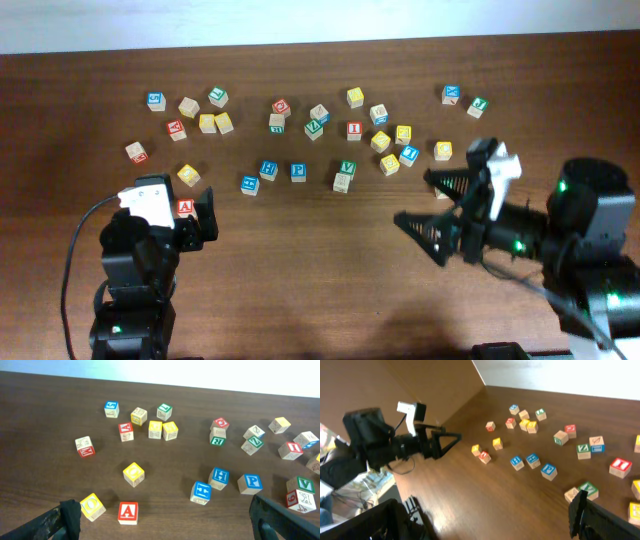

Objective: Spell out ICRA
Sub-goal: 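Swing the right gripper over to the red I block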

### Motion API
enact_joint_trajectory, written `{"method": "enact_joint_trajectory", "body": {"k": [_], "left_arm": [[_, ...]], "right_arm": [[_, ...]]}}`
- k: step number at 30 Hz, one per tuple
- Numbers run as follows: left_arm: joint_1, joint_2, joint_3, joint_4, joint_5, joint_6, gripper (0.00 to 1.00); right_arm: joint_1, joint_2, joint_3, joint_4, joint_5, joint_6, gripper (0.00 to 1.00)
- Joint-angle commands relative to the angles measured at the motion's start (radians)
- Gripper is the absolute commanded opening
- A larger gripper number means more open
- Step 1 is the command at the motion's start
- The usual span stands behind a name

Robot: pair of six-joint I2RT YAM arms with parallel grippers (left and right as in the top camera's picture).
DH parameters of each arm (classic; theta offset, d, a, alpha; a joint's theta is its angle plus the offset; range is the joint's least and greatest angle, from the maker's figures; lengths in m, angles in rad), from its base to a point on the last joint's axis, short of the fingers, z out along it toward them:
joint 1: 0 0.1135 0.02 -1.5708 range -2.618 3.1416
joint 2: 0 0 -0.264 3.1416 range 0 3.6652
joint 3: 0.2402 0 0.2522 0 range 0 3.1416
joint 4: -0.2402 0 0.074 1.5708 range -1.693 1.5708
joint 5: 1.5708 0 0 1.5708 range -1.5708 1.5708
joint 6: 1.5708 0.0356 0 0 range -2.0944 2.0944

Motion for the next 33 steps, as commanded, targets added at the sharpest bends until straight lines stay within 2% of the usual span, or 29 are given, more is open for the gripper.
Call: {"method": "enact_joint_trajectory", "body": {"k": [1,4,6,7,8,9,10,12,16,25,33], "left_arm": [[0.005,-0.004,0.019,0.004,-0.007,0.012,0.99],[0.005,-0.004,0.019,0.004,-0.007,0.012,0.99],[0.005,-0.004,0.019,0.004,-0.007,0.012,0.99],[0.005,-0.004,0.019,0.004,-0.007,0.012,0.99],[0.005,-0.004,0.019,0.004,-0.007,0.012,0.99],[0.005,-0.004,0.019,0.004,-0.007,0.012,0.99],[0.005,-0.004,0.019,0.004,-0.007,0.012,0.99],[0.005,-0.004,0.019,0.004,-0.007,0.012,0.99],[0.005,-0.004,0.019,0.004,-0.007,0.012,0.99],[0.005,-0.004,0.019,0.004,-0.007,0.012,0.99],[0.005,-0.004,0.019,0.004,-0.007,0.012,0.99]], "right_arm": [[-0.001,0.086,0.016,0.069,0.075,0.179,0.98],[0.107,0.283,0.15,-0.005,0.34,0.202,0.98],[0.221,0.519,0.394,-0.191,0.594,0.201,0.98],[0.275,0.723,0.621,-0.338,0.732,0.206,0.98],[0.288,0.82,0.731,-0.397,0.769,0.206,0.98],[0.299,0.991,0.937,-0.496,0.805,0.206,0.99],[0.299,1.109,1.08,-0.556,0.808,0.224,0.95],[0.299,1.295,1.287,-0.635,0.802,0.231,0.97],[0.299,1.375,1.317,-0.614,0.629,0.231,0.99],[0.323,1.38,1.315,-0.622,0.639,0.231,0.98],[0.351,1.387,1.315,-0.476,0.99,0.231,0.98]]}}
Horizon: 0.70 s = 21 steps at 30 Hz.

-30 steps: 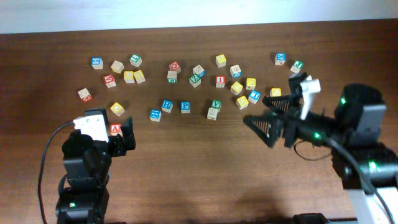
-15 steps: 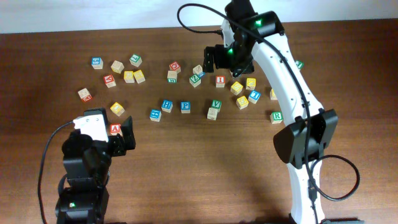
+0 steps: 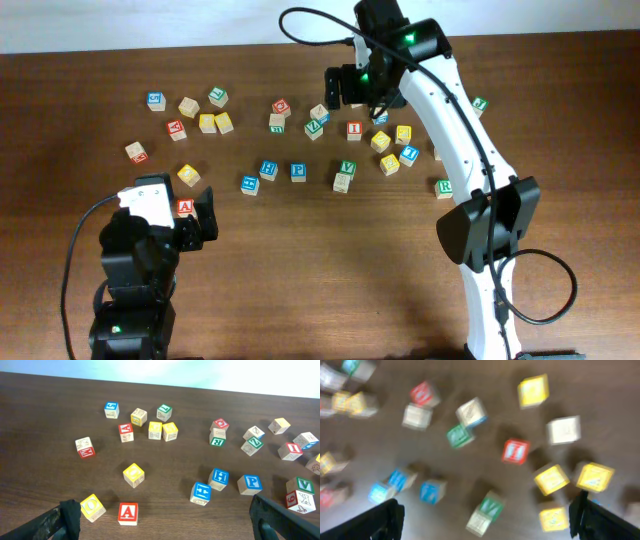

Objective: Spell out ICRA
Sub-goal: 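Swing the right gripper over to the red I block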

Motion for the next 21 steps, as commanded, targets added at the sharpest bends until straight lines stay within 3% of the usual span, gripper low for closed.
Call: {"method": "enact_joint_trajectory", "body": {"k": [1,2,5,10,19,21], "left_arm": [[0.005,-0.005,0.015,0.005,-0.007,0.012,0.99],[0.005,-0.005,0.015,0.005,-0.007,0.012,0.99],[0.005,-0.005,0.015,0.005,-0.007,0.012,0.99],[0.005,-0.005,0.015,0.005,-0.007,0.012,0.99],[0.005,-0.005,0.015,0.005,-0.007,0.012,0.99],[0.005,-0.005,0.015,0.005,-0.007,0.012,0.99]], "right_arm": [[0.035,0.011,0.02,0.063,0.169,0.006,0.95],[0.053,0.044,0.02,0.09,0.246,0.033,0.84],[0.06,0.131,0.02,0.116,0.278,0.044,0.84],[0.073,0.26,0.02,0.1,0.269,0.096,0.7],[0.066,0.323,0.013,0.109,0.264,0.097,0.67],[0.05,0.326,0.013,0.121,0.167,0.078,0.66]]}}
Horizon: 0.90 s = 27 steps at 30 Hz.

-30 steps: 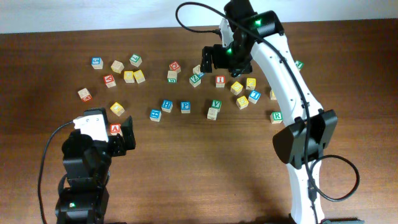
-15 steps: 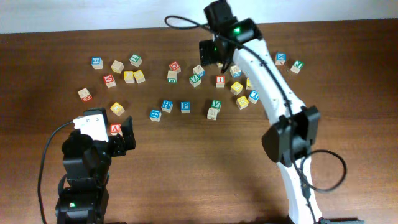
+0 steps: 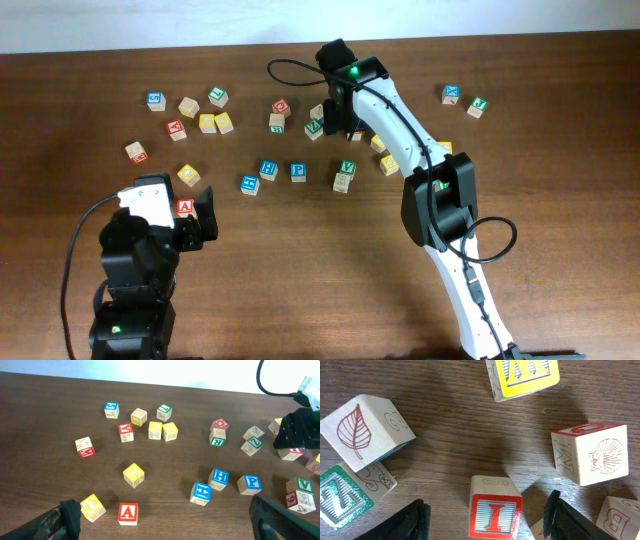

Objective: Spell out ICRA
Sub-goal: 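Swing the right gripper over to the red I block, then grasp the red I block and set it down at lower center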

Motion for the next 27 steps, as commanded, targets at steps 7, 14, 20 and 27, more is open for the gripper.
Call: {"method": "enact_joint_trajectory", "body": {"k": [7,14,20,27], "left_arm": [[0.005,-0.005,0.015,0.005,-0.007,0.012,0.99],[0.005,-0.005,0.015,0.005,-0.007,0.012,0.99],[0.005,-0.005,0.015,0.005,-0.007,0.012,0.99],[0.005,-0.005,0.015,0.005,-0.007,0.012,0.99]], "right_arm": [[-0.069,0.022,-0.08,0.067,-0.145,-0.059,0.65],[-0.069,0.022,-0.08,0.074,-0.146,-0.061,0.49],[-0.069,0.022,-0.08,0.085,-0.175,-0.061,0.3],[-0.069,0.015,-0.061,0.068,-0.175,-0.061,0.2]]}}
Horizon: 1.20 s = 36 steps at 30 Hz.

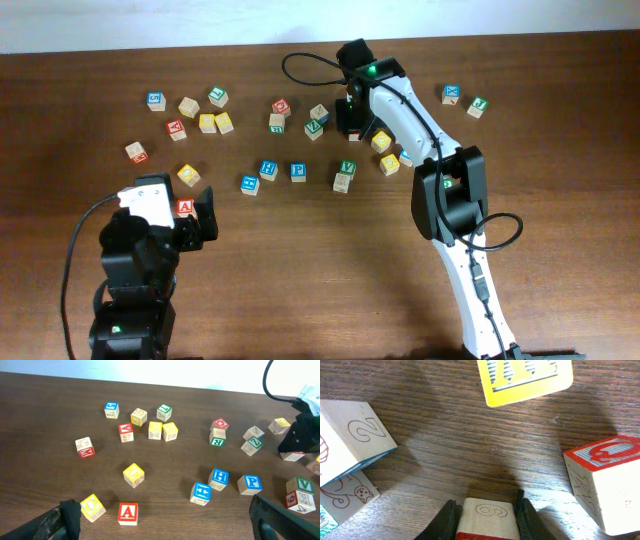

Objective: Spell out ICRA
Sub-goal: 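Grasp the red I block and set it down at lower center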

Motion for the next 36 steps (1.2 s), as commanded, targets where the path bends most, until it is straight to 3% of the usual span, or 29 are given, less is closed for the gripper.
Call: {"method": "enact_joint_trajectory", "body": {"k": [1,8,12,14,21,26,36], "left_arm": [[0.005,-0.005,0.015,0.005,-0.007,0.012,0.99],[0.005,-0.005,0.015,0.005,-0.007,0.012,0.99],[0.005,-0.005,0.015,0.005,-0.007,0.012,0.99],[0.005,-0.005,0.015,0.005,-0.007,0.012,0.99],[0.005,-0.005,0.015,0.005,-0.007,0.012,0.99],[0.005,-0.005,0.015,0.005,-0.007,0.012,0.99],[0.005,-0.005,0.015,0.005,-0.007,0.012,0.99]], "right_arm": [[0.004,-0.001,0.021,-0.029,-0.006,0.003,0.2],[0.015,-0.22,0.111,-0.361,-0.063,0.003,0.17],[0.118,-0.32,0.111,-0.602,-0.054,0.002,0.17],[0.2,-0.317,0.066,-0.606,-0.055,0.004,0.16],[0.367,-0.317,-0.201,-0.408,-0.051,0.235,0.16],[0.383,-0.317,-0.41,-0.194,-0.07,0.247,0.16],[0.391,-0.317,-0.56,-0.027,-0.093,0.3,0.2]]}}
